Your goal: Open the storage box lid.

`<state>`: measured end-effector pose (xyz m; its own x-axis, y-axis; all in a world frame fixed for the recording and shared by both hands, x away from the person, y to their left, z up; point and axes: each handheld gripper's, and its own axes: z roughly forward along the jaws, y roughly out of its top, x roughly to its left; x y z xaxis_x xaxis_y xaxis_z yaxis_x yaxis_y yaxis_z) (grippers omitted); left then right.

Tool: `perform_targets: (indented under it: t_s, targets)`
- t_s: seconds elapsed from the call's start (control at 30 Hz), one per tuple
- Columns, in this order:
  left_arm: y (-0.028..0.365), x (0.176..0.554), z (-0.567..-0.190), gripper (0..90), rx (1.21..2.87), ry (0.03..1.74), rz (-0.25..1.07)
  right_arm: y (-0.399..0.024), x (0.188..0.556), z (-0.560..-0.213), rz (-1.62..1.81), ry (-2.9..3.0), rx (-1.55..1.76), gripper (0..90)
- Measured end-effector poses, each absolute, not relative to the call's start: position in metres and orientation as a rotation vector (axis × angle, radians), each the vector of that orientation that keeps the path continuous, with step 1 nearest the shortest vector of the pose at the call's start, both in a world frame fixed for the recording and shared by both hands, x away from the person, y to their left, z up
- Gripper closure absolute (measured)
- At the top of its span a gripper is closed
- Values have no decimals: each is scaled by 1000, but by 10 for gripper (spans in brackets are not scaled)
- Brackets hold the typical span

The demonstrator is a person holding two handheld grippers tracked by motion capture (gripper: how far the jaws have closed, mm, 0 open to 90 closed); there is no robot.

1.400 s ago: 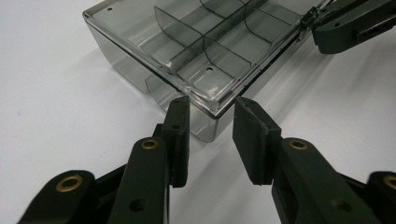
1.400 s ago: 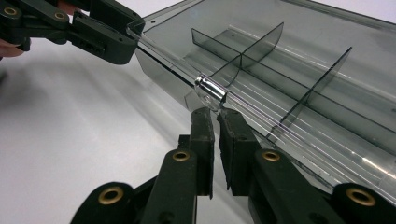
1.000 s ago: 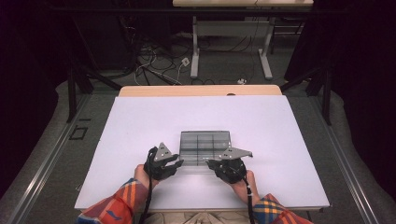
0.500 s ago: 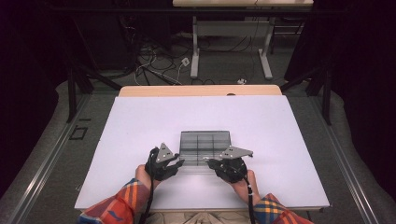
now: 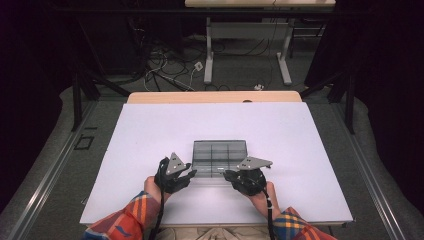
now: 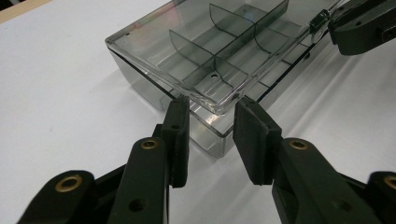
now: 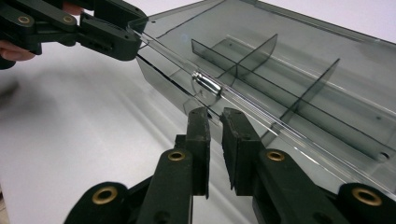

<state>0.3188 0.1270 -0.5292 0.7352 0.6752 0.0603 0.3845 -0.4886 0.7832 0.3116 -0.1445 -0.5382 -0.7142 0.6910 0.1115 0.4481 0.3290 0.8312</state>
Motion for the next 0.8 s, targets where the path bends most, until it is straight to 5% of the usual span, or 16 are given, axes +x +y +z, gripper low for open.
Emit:
perform_targets:
  t_s: [0.8]
  targets:
    - [130,319,-520,677,2051,766,517,-188,311,-522,1178,2261,1131,716]
